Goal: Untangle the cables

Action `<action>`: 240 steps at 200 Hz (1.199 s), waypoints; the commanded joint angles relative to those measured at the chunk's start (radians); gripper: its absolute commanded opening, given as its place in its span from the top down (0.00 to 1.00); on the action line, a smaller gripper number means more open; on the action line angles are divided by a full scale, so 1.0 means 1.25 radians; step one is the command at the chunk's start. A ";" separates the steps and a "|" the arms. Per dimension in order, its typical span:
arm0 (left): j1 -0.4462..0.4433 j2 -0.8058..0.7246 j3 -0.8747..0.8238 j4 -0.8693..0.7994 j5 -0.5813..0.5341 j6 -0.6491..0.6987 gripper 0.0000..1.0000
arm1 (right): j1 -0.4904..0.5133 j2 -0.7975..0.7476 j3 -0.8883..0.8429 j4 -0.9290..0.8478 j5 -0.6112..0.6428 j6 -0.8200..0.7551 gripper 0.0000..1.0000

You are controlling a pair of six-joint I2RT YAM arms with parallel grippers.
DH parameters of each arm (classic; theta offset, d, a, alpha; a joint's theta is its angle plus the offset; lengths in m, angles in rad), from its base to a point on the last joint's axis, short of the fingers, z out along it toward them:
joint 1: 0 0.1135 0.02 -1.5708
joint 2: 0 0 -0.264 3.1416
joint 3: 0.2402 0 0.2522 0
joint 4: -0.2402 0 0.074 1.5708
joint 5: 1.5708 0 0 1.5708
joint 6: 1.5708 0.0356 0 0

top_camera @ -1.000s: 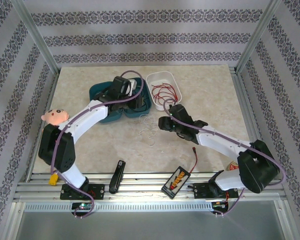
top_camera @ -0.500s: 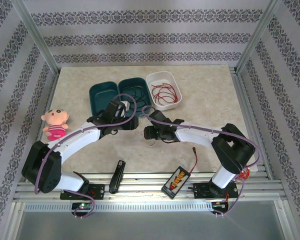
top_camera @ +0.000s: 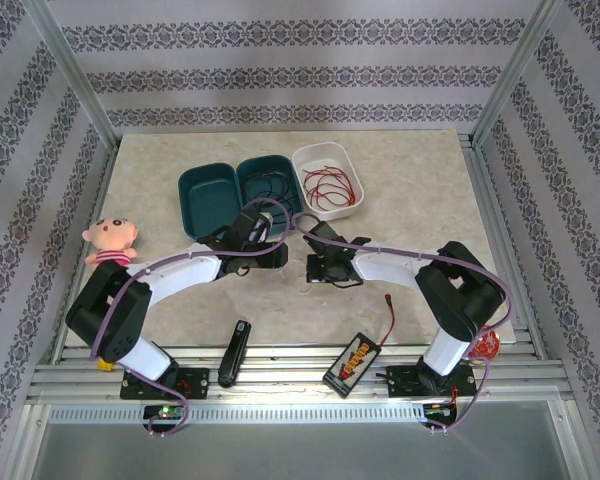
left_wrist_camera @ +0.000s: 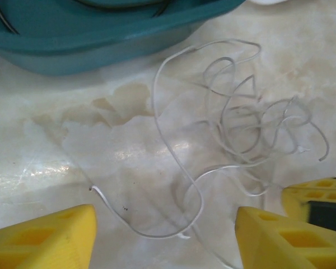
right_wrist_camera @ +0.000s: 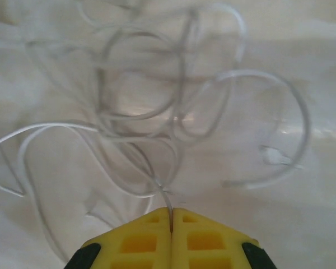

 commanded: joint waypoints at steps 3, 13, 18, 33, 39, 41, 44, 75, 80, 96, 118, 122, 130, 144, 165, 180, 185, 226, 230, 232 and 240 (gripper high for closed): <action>-0.017 0.024 0.027 0.042 -0.013 -0.004 0.42 | -0.015 -0.082 -0.041 -0.028 0.040 0.005 1.00; -0.020 0.036 0.029 0.045 -0.011 -0.003 0.44 | -0.027 -0.108 -0.057 -0.038 0.049 0.004 1.00; -0.021 0.042 0.030 0.047 -0.012 -0.003 0.45 | -0.033 -0.119 -0.065 -0.045 0.053 0.004 1.00; -0.024 0.057 0.035 0.048 -0.009 0.002 0.48 | -0.050 -0.149 -0.085 -0.064 0.065 0.006 1.00; -0.026 0.064 0.038 0.050 -0.007 0.004 0.48 | -0.055 -0.159 -0.092 -0.067 0.067 0.005 1.00; -0.028 0.065 0.040 0.051 -0.006 0.004 0.48 | -0.056 -0.162 -0.094 -0.067 0.068 0.005 1.00; -0.027 0.069 0.042 0.051 -0.004 0.005 0.48 | -0.059 -0.166 -0.098 -0.068 0.069 0.007 0.99; -0.034 0.099 0.069 0.060 -0.009 0.011 0.46 | -0.066 -0.177 -0.108 -0.060 0.065 0.008 0.96; -0.035 0.103 0.073 0.060 -0.017 0.015 0.46 | -0.065 -0.175 -0.106 -0.061 0.067 0.008 0.96; -0.037 0.129 0.090 0.044 -0.042 0.021 0.47 | -0.066 -0.172 -0.102 -0.065 0.072 0.007 0.96; -0.041 0.160 0.109 0.040 -0.055 0.026 0.50 | -0.068 -0.172 -0.102 -0.063 0.072 0.004 0.95; -0.042 0.165 0.111 0.042 -0.055 0.027 0.51 | -0.069 -0.172 -0.102 -0.064 0.072 0.003 0.95; -0.044 0.175 0.116 0.048 -0.055 0.030 0.52 | -0.070 -0.173 -0.102 -0.064 0.072 0.004 0.95; -0.048 0.193 0.127 0.052 -0.056 0.032 0.53 | -0.071 -0.176 -0.102 -0.061 0.073 0.004 0.95; -0.051 0.216 0.143 0.049 -0.054 0.033 0.57 | -0.074 -0.178 -0.104 -0.062 0.073 0.004 0.95; -0.057 0.227 0.149 0.046 -0.054 0.037 0.60 | -0.076 -0.182 -0.104 -0.065 0.075 0.005 0.94; -0.057 0.232 0.152 0.046 -0.054 0.037 0.60 | -0.076 -0.183 -0.105 -0.064 0.075 0.004 0.94; -0.066 0.253 0.167 0.042 -0.048 0.039 0.71 | -0.089 -0.204 -0.108 -0.080 0.089 -0.001 0.88; -0.068 0.254 0.168 0.040 -0.048 0.039 0.72 | -0.090 -0.207 -0.108 -0.082 0.092 -0.002 0.87; -0.068 0.254 0.168 0.041 -0.048 0.039 0.73 | -0.091 -0.210 -0.109 -0.084 0.093 -0.002 0.87; -0.071 0.256 0.171 0.040 -0.051 0.040 0.76 | -0.094 -0.217 -0.110 -0.088 0.097 -0.005 0.87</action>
